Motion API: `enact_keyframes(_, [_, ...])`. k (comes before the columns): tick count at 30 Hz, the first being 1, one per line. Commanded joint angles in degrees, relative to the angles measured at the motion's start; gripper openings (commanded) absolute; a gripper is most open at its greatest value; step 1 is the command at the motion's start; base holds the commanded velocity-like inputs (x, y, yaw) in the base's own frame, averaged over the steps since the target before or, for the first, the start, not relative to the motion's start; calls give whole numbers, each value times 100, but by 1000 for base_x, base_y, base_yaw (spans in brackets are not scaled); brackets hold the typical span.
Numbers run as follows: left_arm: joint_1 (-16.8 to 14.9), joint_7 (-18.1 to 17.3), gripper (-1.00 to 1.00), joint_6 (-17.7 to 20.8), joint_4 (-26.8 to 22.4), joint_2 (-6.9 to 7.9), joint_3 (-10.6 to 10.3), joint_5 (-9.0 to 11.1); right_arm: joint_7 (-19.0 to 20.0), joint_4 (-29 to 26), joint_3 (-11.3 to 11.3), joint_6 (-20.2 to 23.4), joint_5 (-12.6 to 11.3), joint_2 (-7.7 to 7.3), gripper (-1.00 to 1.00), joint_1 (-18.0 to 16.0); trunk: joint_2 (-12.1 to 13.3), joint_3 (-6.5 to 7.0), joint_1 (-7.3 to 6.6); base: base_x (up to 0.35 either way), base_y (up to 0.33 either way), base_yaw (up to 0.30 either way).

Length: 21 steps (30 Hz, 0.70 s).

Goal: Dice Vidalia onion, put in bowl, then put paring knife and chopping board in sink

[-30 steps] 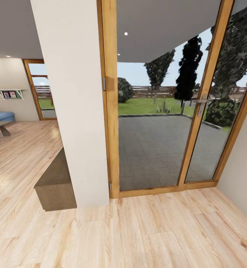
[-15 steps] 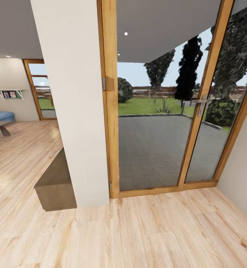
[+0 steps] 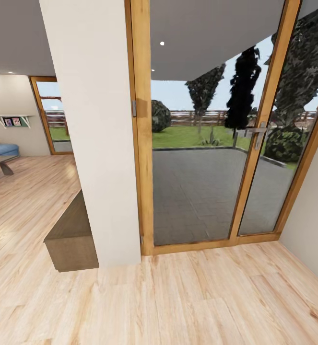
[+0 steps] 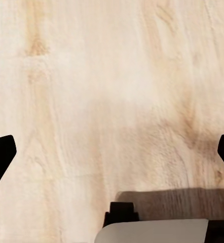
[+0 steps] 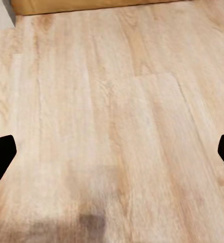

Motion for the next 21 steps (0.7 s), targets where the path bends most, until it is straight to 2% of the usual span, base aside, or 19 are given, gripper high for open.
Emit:
enact_keyframes(1, [2, 2, 100, -76, 3, 2, 2, 2, -19, 32, 3, -107, -4, 6, 100, -3, -3, -5, 0, 0, 0, 0])
enact_keyframes(6, [2, 2, 100, -603, 81, 11, 14, 16, -28, 346, -18, -427, -25, 8, 100, -3, -3, -5, 0, 0, 0, 0])
enact_keyframes(21, [2, 2, 100, -702, 173, 32, 35, 20, -29, 405, -21, -483, -31, 7, 100, -3, -3, 5, 0, 0, 0, 0])
